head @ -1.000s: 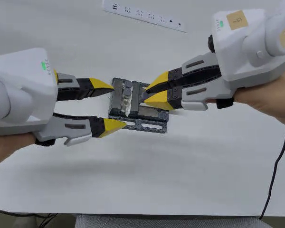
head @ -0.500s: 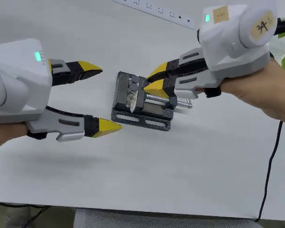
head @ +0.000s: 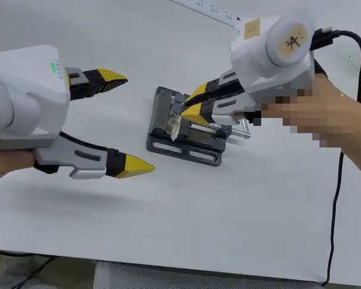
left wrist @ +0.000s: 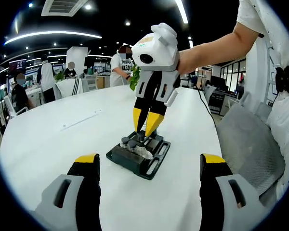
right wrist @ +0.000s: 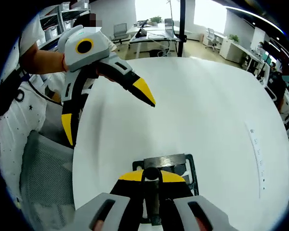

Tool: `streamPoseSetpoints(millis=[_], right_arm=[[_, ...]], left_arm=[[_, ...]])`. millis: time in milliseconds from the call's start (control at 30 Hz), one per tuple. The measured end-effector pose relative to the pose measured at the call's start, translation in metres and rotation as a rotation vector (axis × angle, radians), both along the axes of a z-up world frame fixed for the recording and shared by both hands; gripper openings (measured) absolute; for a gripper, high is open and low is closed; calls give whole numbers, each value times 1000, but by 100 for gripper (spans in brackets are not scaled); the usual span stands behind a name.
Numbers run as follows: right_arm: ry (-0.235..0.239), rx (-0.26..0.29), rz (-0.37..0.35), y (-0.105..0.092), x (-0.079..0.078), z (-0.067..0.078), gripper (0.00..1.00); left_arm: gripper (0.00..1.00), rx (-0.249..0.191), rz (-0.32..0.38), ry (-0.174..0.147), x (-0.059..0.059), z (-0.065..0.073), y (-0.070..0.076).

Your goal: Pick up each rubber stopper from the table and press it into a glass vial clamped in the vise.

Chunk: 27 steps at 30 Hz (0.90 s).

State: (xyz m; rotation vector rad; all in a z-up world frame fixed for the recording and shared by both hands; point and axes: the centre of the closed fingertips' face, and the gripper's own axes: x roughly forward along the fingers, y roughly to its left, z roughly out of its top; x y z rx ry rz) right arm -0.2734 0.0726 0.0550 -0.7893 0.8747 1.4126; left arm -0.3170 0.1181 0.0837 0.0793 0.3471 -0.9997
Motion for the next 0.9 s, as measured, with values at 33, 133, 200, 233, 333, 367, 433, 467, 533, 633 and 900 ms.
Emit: streamPoseSetpoints(millis=[33,133,200,233,333,367,433,467,533,633,900], right_arm=[[2,-5,2,0,0,-2,6],[9,-24,9,0,1,-8,6],[5,-39,18,-1,0,-11,6],[5,-44,19,-1,0,-12,6],[8,-59,18,-3,1,-18,6],[10,-61,18,-3,1,-18,6],[16,-65,18,-4,2,-20,6],[18,-66,20,-4,2,-20,6],[20,-70,21,-5,2,-21,6],[27,-78,20,-6,2,-23,6],[38,-82,24,-5,2,-23,6]], left_arm=[[86,1,-1,0,0,-1,0],[87,3,-6,4,-1,-4,0],[88,4,-6,6,-1,-5,1],[87,2,-8,9,-1,-6,1],[87,3,-13,12,-1,-8,0],[87,3,-13,13,-1,-8,0],[87,-2,-11,12,1,-8,0],[87,-4,-10,11,1,-8,0],[87,-7,-8,13,2,-8,1],[87,-10,-7,12,4,-7,0],[86,-15,-10,12,6,-7,-1]])
